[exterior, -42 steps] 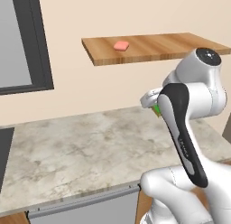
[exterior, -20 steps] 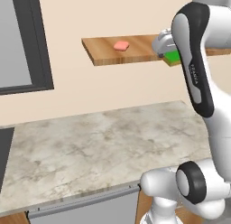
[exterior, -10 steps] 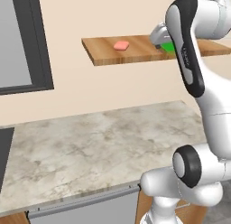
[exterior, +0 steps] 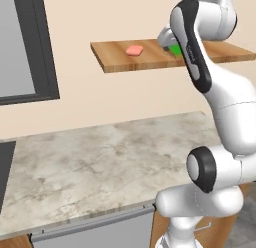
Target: Pick up the sponge and bar soap from the sink, and place them back in the shelves.
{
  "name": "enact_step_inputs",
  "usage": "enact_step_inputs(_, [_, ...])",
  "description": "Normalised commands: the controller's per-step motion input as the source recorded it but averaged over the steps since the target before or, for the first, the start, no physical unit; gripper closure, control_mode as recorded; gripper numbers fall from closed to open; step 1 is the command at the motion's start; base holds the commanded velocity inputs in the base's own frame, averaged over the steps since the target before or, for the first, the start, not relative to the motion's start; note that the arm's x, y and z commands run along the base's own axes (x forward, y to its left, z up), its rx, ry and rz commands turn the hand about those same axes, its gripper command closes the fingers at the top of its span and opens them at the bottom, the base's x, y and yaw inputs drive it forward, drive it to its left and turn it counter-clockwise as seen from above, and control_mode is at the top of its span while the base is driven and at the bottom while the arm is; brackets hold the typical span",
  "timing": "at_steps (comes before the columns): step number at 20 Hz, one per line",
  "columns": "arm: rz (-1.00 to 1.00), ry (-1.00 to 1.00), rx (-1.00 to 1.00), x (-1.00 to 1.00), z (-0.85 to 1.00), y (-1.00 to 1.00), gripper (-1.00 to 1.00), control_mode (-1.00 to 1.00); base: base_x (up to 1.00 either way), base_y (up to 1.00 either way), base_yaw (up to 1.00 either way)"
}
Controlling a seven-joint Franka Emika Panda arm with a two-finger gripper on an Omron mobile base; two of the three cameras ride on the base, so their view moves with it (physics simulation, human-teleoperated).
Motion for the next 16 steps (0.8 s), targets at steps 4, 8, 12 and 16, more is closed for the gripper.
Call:
enact_step_inputs(4, [0.0, -0.01, 0.0, 0.52, -0.18, 0.0, 1.0, -1.0, 0.0, 0.0, 0.0])
enact_step_inputs(8, [0.0, -0.04, 0.0, 0.6, 0.0, -0.01, 1.0, -1.0, 0.0, 0.0, 0.0])
enact_step_inputs(12, [0.0, -0.03, 0.0, 0.56, -0.01, 0.0, 1.0, -1.0, 0.0, 0.0, 0.0])
enact_step_inputs(16, [0.0, -0.01, 0.0, 0.43, -0.06, 0.0, 1.0, -1.0, 0.0, 0.0, 0.0])
